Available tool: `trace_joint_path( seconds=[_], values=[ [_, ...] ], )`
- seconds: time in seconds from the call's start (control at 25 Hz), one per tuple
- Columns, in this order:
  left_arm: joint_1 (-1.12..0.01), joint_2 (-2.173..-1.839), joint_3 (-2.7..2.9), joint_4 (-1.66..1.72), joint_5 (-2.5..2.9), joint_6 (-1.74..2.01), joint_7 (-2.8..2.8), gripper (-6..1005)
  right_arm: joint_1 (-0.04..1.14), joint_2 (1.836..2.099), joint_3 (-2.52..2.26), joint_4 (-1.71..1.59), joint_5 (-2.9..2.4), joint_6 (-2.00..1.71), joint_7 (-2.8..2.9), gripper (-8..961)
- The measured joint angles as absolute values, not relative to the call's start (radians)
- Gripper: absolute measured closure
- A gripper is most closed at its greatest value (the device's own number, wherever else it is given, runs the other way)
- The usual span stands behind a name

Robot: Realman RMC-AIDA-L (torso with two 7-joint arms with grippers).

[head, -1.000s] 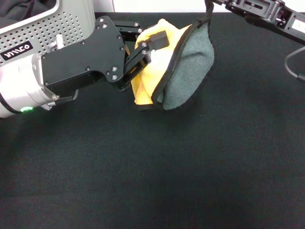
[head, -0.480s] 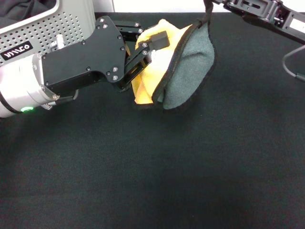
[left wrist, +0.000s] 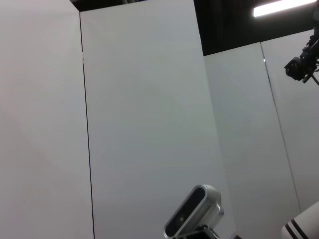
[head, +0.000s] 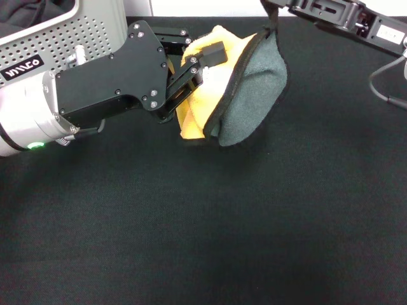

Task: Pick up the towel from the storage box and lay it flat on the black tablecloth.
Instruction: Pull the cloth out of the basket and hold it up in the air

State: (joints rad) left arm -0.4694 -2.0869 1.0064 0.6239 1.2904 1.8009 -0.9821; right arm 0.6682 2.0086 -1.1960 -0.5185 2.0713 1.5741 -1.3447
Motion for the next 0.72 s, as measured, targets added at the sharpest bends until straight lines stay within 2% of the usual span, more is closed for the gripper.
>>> trace_joint_path(
  seconds=[0.36,0.72],
  values=[
    [-0.469,-2.088,1.006,0.620,1.285,1.805,-0.962,939,0.667,2.004,-1.195,-0.518,2.070,1.557,-1.357,705],
    [-0.472,-2.086,1.006,0.619,1.291,1.806,-0.921,938,0.677,2.008,-1.197,-0.520,2.070,1.558,-1.359,705]
  ],
)
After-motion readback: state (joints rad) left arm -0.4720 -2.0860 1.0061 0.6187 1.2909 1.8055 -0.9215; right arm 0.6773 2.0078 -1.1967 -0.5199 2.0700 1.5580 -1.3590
